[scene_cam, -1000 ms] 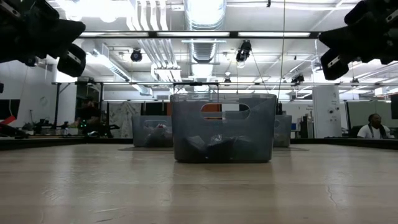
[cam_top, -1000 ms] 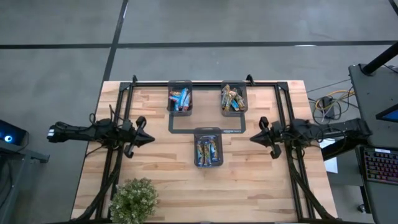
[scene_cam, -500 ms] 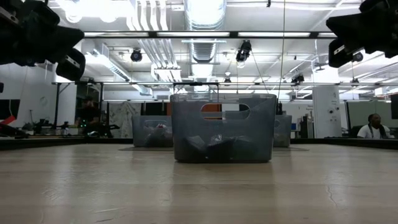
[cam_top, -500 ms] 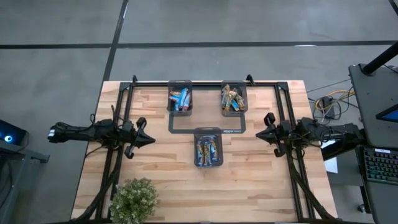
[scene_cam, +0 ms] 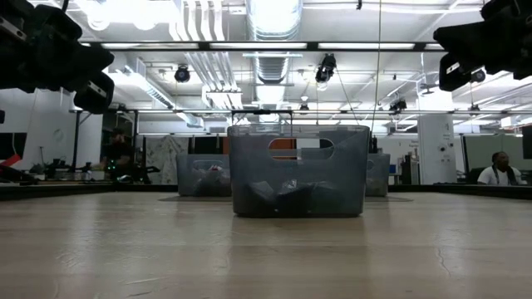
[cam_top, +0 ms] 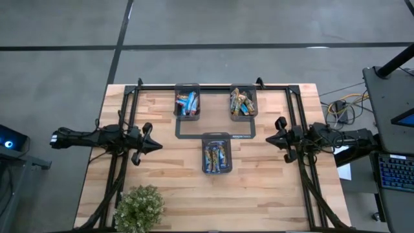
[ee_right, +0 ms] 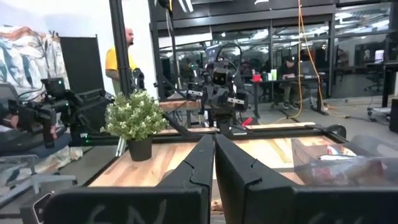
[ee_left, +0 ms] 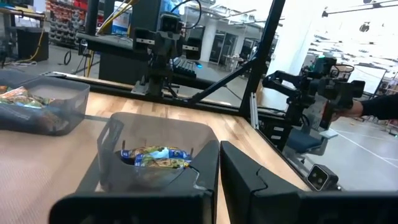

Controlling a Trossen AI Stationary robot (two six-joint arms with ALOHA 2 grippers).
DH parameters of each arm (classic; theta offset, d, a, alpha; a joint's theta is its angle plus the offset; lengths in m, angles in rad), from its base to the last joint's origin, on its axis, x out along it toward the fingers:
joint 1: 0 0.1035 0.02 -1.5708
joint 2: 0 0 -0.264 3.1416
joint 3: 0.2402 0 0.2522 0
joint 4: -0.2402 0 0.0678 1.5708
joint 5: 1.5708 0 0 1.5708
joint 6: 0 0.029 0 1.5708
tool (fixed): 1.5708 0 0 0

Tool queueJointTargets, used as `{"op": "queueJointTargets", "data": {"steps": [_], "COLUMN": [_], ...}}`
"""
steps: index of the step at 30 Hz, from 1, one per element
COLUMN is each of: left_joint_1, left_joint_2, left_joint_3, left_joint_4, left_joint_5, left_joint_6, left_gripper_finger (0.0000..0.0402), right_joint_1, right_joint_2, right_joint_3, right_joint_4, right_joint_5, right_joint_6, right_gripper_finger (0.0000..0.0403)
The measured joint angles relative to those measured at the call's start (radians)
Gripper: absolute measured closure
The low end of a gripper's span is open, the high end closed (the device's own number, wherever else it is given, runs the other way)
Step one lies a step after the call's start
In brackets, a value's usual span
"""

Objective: Pick and place Granola Bars by type
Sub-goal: Return to Home Position

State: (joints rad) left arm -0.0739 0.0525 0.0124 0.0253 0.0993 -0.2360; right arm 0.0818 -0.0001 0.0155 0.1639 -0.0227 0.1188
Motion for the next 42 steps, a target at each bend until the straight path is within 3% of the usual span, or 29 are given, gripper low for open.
{"op": "queueJointTargets", "data": {"steps": [14, 42], "left_joint_1": [0.0, 0.0], "left_joint_2": [0.0, 0.0], "left_joint_3": [0.0, -0.004], "left_joint_4": [0.0, 0.004], "left_joint_5": [0.002, 0.003], "left_joint_6": [-0.054, -0.056], "left_gripper_finger": [0.0401, 0.0401], "right_joint_1": [0.001, 0.001], "right_joint_2": [0.003, 0.001], "right_joint_3": [-0.001, -0.006], "right_joint_4": [-0.089, -0.084], "right_joint_5": [-0.003, -0.002], "right_joint_6": [-0.009, -0.007], "right_gripper_finger": [0.0394, 0.0394]}}
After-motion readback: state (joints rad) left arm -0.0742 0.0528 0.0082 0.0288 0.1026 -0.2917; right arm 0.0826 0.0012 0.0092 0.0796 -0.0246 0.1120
